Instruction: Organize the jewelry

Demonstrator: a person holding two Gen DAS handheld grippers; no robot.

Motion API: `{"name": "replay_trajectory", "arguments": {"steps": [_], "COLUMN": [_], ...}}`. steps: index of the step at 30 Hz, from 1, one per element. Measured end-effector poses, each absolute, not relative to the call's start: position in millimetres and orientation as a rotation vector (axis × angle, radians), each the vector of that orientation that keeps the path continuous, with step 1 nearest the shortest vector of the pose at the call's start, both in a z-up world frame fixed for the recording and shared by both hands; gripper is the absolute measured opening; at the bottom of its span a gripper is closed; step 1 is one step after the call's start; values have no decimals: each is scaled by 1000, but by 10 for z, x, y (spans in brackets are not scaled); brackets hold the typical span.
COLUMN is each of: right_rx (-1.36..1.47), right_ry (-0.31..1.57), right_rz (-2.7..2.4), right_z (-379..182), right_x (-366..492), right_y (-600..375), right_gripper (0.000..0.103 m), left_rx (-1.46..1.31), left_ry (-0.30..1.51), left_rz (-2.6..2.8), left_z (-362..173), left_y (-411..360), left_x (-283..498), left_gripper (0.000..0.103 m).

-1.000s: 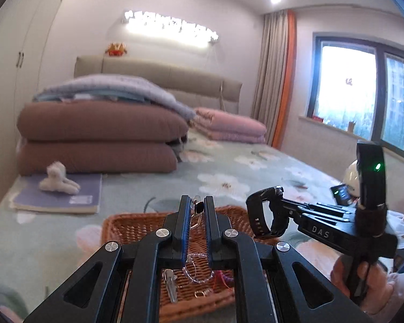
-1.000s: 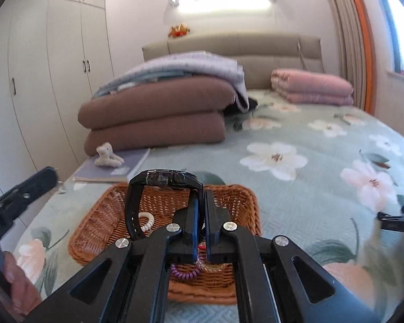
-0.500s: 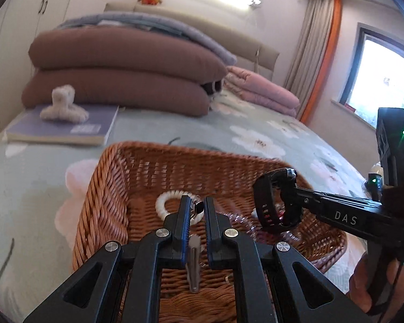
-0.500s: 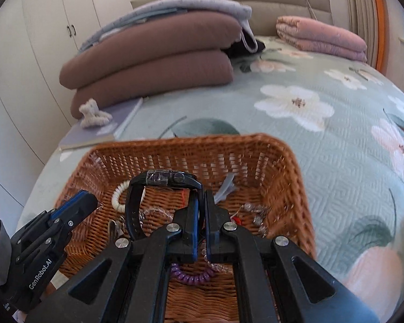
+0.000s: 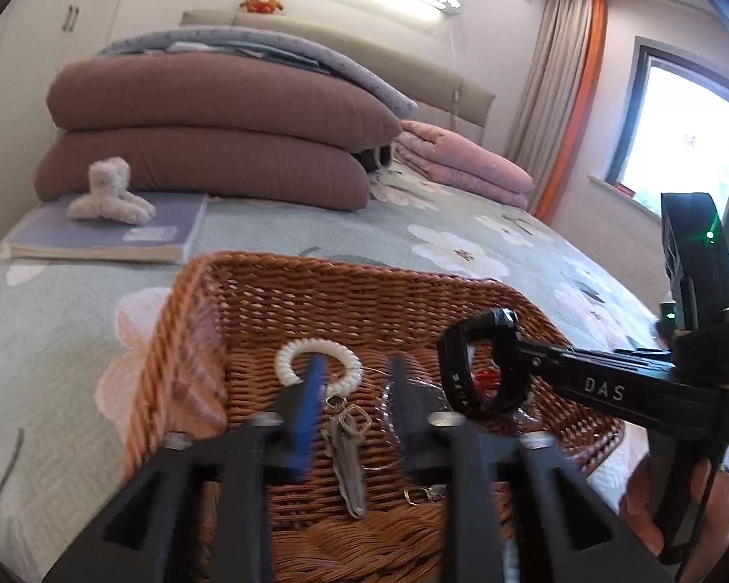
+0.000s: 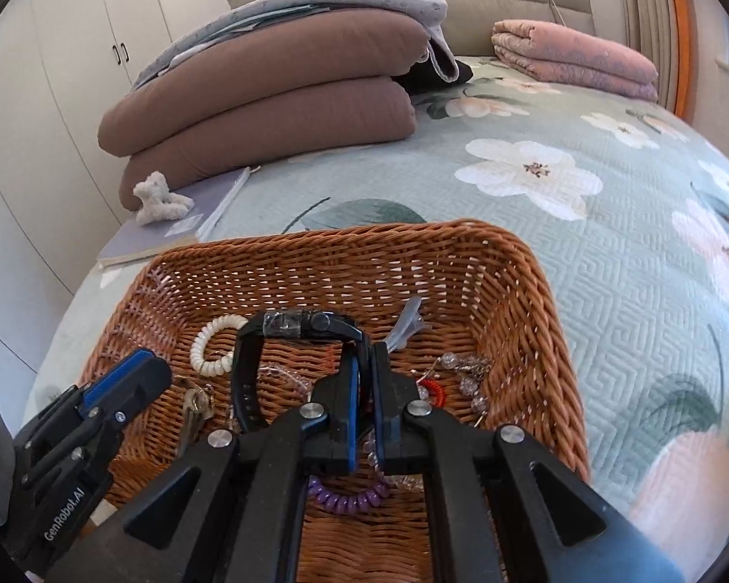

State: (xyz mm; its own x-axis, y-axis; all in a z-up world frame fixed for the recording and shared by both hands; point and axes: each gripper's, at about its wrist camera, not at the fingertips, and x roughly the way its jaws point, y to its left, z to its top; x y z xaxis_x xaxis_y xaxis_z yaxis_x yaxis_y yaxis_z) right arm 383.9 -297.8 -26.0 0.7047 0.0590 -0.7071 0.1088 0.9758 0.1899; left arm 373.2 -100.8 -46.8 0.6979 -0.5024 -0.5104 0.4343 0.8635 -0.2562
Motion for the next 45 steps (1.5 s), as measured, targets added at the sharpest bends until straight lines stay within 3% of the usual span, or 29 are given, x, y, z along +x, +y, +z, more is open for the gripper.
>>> {"name": "replay_trajectory", "arguments": {"steps": [2,6,8,9,10,16,19,24,27,37,45], "right_rx": [220,234,242,239,240,256,237,151,86,92,86], "right_ry": [783,752,706,695,687,556,452,349,352,451,483], "right_rz": [-23,-12,0,-4,-3,-32,-79,-71,-56,-101,-94], "right_z": [-254,-218,-152,-122,-87,150,214,364,440,233,295], "right_x": [3807,3677,3577,3552,3532,3112,2726,2051,1692,656,332], "right_y": [-2970,-2991,-3019,-3021,-3029,-3068,-2972,-2632,-2419,-2176,-2130], "right_gripper": [8,11,19,35,43,43,50,53,65,67,67], "left_rx": [-103,-96,-101,-104,-105,-139,-119,-138,-162,-80,-71], "left_ry": [584,546,519,509,504,477,403,414,474,555,569], "left_rz": [-515,-508,-507,-505,-498,-471,-444,-414,-406,-337,-333], "left_z": [-440,-394,-355,-342,-333,-168,4,72,64,166,302], "left_y": [-1022,-1005,-978,-968,-959,-826,-735,-632,-564,-443,-455], "left_x": [3690,3609,3563,3545,3537,3310,2815,2125,1801,862,607], "left_gripper": [55,57,67,72,72,72,72,73,73,76,79]}}
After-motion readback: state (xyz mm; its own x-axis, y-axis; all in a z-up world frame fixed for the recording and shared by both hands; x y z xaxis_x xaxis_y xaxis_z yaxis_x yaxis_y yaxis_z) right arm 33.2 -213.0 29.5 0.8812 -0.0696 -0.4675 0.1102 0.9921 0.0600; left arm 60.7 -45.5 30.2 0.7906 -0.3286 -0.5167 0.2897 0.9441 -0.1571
